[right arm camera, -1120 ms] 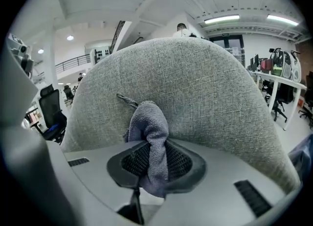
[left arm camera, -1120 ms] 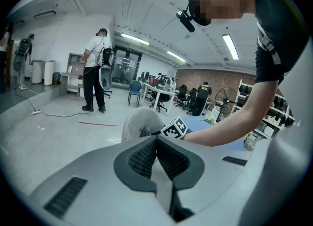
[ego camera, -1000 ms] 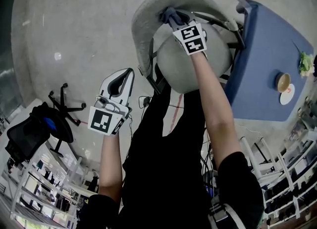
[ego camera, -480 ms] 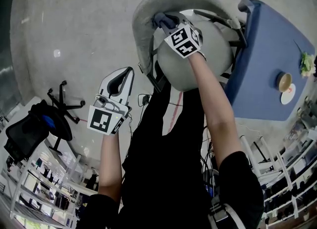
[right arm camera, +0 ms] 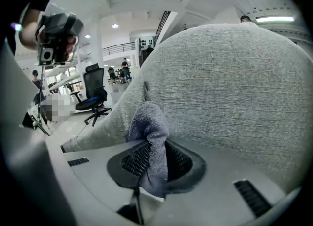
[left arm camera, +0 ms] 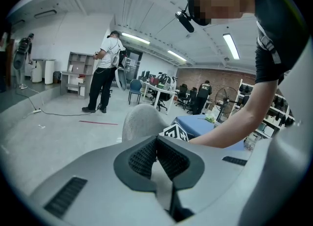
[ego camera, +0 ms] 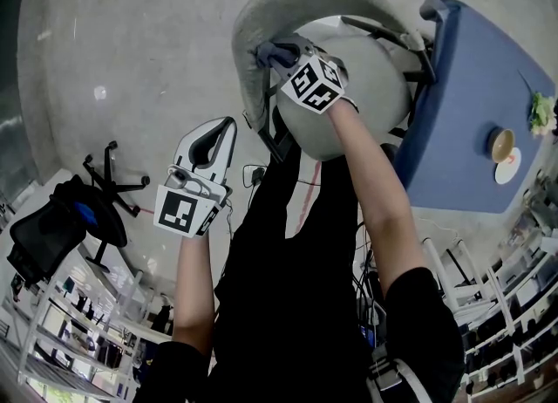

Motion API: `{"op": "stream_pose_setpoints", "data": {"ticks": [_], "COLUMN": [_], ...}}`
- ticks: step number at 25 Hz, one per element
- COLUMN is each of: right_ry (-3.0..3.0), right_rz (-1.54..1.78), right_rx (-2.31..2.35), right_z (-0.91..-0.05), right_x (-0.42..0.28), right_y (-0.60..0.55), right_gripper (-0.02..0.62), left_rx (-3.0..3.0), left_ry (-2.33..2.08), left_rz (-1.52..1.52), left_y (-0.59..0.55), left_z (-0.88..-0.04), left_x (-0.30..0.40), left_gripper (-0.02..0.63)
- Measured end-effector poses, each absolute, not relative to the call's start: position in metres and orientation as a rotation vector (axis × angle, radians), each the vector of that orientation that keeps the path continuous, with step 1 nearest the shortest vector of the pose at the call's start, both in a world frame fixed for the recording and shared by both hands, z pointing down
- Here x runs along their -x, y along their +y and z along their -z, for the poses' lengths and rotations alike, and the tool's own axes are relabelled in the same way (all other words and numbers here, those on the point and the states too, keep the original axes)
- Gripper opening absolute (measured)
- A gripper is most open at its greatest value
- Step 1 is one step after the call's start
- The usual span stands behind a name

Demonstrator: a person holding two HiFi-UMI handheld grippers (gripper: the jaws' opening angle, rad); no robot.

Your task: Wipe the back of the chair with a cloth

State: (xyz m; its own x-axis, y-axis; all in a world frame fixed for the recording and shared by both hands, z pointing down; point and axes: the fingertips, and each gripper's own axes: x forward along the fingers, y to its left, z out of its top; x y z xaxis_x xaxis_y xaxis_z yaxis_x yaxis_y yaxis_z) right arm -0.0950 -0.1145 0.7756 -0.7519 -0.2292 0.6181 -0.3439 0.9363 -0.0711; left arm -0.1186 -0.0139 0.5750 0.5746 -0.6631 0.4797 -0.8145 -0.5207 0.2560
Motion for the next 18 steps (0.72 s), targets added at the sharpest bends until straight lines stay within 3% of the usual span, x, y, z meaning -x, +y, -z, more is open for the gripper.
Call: {"op": "stream_pose_setpoints", "data": {"ticks": [18], "right_ry": [-2.36], "right_rz": [-0.191], "right_rx": [-0.055], "right_z": [-0.815], "right_x": [0.114], "right_y": [-0.024], "right_gripper": [0.092], "left_rx": [-2.351], "left_ry": [-1.18], "left_rz": [-0.45], "left_y": [-0.014], "left_z": [-0.578], "left_x": [0.116], "left_gripper": [0.023]}}
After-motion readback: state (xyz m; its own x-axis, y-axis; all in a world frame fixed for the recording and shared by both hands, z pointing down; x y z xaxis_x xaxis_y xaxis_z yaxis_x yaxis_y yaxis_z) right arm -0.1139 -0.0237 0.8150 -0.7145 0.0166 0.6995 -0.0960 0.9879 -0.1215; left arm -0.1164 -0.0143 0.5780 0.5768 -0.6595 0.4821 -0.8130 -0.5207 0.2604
